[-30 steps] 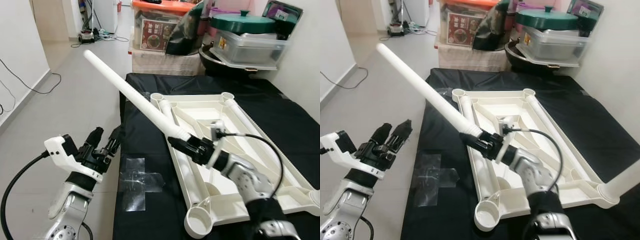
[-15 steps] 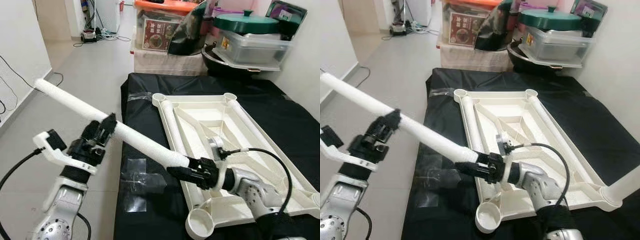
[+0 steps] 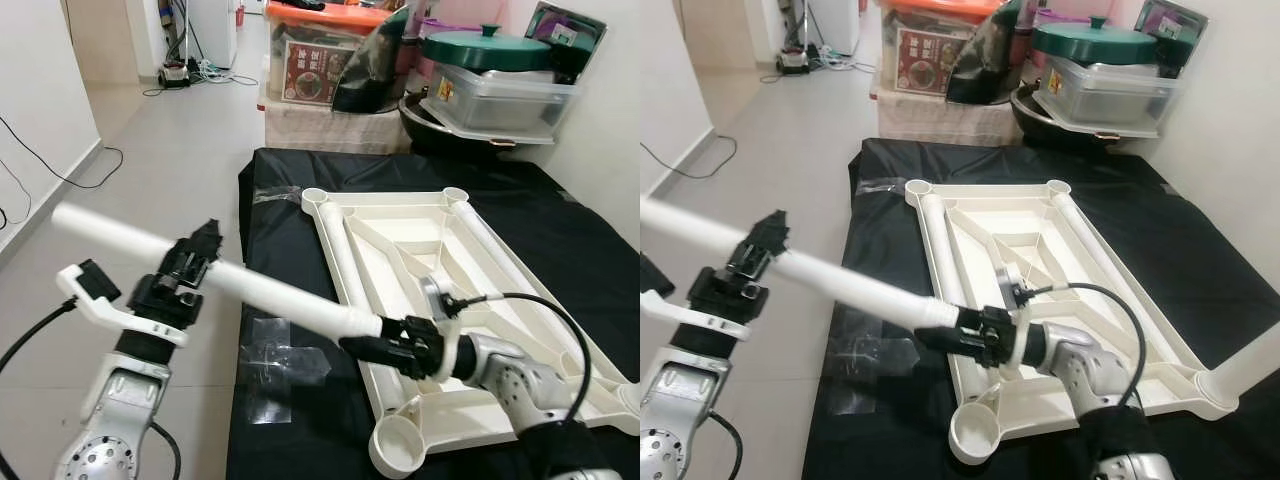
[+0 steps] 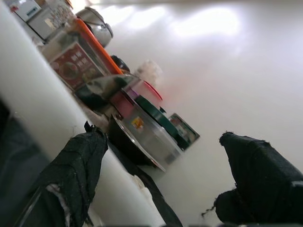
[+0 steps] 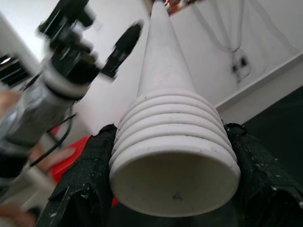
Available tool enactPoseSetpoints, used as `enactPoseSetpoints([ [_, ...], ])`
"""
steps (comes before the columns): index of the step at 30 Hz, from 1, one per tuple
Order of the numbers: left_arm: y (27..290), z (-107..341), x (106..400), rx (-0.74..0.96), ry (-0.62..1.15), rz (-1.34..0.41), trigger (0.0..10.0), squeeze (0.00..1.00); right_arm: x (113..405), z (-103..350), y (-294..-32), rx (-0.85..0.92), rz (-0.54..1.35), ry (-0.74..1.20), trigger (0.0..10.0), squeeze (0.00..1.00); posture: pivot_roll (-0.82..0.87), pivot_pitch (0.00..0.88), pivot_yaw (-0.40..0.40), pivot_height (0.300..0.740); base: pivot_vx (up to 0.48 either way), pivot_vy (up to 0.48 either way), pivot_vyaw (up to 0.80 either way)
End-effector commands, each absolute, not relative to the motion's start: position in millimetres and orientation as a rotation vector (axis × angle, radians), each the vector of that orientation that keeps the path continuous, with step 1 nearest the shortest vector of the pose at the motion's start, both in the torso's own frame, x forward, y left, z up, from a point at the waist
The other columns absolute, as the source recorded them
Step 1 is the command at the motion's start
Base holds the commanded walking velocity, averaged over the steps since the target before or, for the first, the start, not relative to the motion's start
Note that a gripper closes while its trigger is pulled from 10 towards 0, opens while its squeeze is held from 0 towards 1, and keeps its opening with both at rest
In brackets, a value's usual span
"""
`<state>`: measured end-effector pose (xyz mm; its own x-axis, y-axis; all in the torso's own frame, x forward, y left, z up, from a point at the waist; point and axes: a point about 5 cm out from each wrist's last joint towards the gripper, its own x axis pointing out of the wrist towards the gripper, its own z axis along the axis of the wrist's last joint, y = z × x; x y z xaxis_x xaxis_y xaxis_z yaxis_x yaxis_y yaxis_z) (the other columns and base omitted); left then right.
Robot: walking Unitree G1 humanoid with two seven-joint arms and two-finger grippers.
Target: Building children table
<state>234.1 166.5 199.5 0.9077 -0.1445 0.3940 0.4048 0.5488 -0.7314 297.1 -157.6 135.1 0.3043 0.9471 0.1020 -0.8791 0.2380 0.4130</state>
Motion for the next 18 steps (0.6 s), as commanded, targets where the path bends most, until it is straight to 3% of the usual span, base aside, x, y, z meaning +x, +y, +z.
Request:
enactPoseSetpoints([
  [1, 156.9, 200.4, 231.8, -0.954, -0.299, -0.362, 10.0, 0.0, 304.6, 137.9, -161.3, 0.431, 1.187, 0.135, 0.0, 0.0, 0.09, 0.0, -0.099, 0.74, 0.0, 0.0, 0.0],
  [18, 168.6, 191.5, 232.1, -0.973, -0.279, -0.305, 10.0, 0.0, 280.7, 142.1, -149.6, 0.602, 1.437, 0.156, 0.0, 0.0, 0.09, 0.0, -0.101, 0.74, 0.0, 0.0, 0.0],
])
